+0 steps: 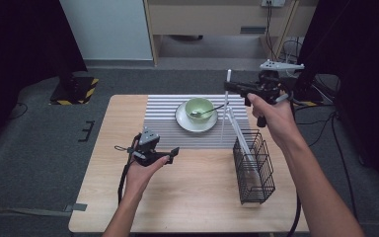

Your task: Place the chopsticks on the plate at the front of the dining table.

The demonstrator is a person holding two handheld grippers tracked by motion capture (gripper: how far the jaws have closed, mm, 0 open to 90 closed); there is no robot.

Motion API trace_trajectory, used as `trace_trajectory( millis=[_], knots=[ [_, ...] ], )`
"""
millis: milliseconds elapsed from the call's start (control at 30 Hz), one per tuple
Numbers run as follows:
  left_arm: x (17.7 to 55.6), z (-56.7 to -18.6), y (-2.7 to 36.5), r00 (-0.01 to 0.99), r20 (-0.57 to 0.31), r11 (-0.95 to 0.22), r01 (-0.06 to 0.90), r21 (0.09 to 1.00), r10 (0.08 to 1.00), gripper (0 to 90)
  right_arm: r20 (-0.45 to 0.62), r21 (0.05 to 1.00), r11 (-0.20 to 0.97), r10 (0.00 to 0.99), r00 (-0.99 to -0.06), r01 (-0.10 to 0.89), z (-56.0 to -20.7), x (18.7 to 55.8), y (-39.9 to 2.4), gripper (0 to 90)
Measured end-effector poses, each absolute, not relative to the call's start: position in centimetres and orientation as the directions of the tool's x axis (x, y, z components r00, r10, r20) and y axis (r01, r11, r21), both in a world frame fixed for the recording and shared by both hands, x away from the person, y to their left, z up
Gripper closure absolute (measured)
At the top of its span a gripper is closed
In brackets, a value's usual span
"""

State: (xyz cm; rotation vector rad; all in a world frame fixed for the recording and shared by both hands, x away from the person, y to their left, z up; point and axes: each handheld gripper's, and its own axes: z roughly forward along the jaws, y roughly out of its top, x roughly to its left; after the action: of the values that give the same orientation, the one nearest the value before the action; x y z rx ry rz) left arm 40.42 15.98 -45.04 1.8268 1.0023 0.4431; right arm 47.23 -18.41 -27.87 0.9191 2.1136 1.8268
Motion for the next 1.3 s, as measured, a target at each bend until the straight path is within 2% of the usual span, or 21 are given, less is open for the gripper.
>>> trace_trajectory(
  millis=[333, 567, 800, 1067, 1300],
  knots=[
    [40.4, -44.8, 13.9, 0.668, -0.172, -0.166, 0.41, 0.897, 0.724, 13.6, 0.261, 0.943, 0.039, 0.531, -0.806, 0.331, -28.1, 47.3, -15.9, 84.0],
    [40.2, -44.9, 11.8, 0.742, -0.243, -0.124, 0.401, 0.907, 0.624, 15.3, 0.276, 0.944, 0.021, 0.502, -0.82, 0.33, -28.2, 46.7, -14.8, 84.0],
    [39.7, -44.8, 10.4, 0.784, -0.261, -0.11, 0.384, 0.917, 0.563, 27.6, 0.279, 0.944, 0.024, 0.468, -0.838, 0.328, -27.9, 45.6, -14.0, 83.9],
    [38.9, -44.7, 9.2, 0.826, -0.254, -0.126, 0.361, 0.924, 0.502, 52.4, 0.283, 0.943, 0.031, 0.449, -0.847, 0.332, -28.1, 44.5, -13.4, 83.9],
    [38.7, -44.7, 8.9, 0.834, -0.254, -0.117, 0.352, 0.929, 0.489, 67.7, 0.294, 0.941, 0.024, 0.441, -0.848, 0.338, -28.0, 44.5, -13.5, 83.9]
  ],
)
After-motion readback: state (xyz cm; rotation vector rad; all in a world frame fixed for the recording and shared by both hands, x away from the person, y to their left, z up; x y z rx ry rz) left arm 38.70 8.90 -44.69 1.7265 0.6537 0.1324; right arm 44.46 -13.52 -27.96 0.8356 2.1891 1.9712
